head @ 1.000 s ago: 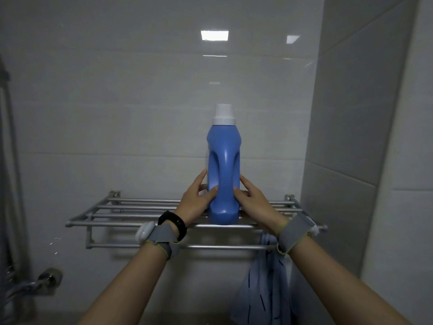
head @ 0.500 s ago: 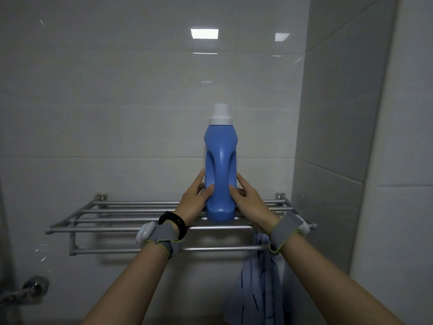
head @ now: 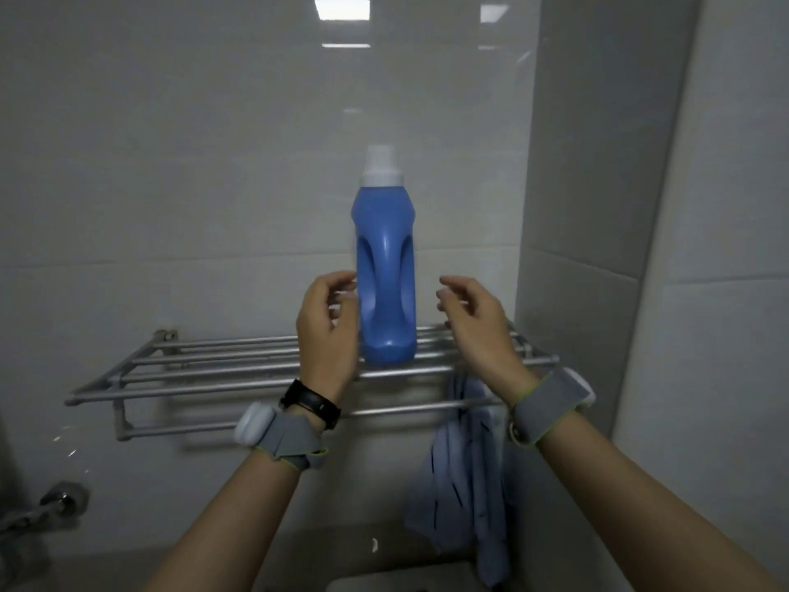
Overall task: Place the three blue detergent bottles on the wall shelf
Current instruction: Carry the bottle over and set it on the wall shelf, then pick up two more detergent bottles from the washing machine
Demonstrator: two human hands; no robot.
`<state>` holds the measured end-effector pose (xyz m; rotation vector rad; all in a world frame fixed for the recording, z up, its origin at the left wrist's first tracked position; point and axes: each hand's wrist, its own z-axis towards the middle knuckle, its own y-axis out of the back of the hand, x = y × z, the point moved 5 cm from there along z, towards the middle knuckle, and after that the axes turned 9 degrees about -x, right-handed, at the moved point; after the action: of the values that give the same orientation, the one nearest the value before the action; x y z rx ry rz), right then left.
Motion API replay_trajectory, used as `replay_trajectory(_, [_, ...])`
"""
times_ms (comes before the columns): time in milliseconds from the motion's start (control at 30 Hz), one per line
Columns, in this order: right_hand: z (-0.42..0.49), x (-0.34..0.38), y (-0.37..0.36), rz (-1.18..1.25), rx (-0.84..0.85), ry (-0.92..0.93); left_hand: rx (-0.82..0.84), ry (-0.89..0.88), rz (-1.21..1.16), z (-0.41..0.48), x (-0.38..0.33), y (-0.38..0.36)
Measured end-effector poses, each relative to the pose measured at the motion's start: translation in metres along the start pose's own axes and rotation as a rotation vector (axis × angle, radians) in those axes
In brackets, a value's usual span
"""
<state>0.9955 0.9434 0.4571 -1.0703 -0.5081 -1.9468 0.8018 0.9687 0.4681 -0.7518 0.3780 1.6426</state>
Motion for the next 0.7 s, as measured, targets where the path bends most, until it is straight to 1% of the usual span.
replay_trajectory(67, [-0.019,0.017,0.023,0.069,-0.015,0.017,0.089,0.015,-0.100,-0.014,-0.017,-0.007])
replay_trajectory(167, [-0.063,0.031,0.071,0.108,-0.029,-0.010,0.343,0.130,-0.242,-0.055,-0.029,-0.037])
replay_trajectory(233, [-0.099,0.028,0.111,0.046,-0.070,-0.062,0.547,0.206,-0.306,-0.098,-0.032,-0.063])
replay_trajectory(300, [-0.137,0.021,0.151,-0.032,-0.129,-0.127,0.707,0.266,-0.350,-0.142,-0.037,-0.089])
replay_trajectory(467, [-0.239,0.001,0.266,-0.192,-0.407,-0.311,1.048,0.438,-0.419,-0.282,-0.058,-0.147])
replay_trajectory(500, [-0.263,0.000,0.292,-0.219,-0.478,-0.336,1.121,0.489,-0.424,-0.314,-0.064,-0.155])
replay_trajectory(533, [-0.273,-0.005,0.302,-0.220,-0.508,-0.362,1.149,0.514,-0.412,-0.328,-0.060,-0.157])
replay_trajectory(567, [-0.298,-0.004,0.328,-0.252,-0.582,-0.397,1.232,0.540,-0.419,-0.363,-0.068,-0.164])
replay_trajectory(700, [-0.398,0.004,0.425,-0.360,-0.843,-0.497,1.559,0.559,-0.413,-0.494,-0.114,-0.178])
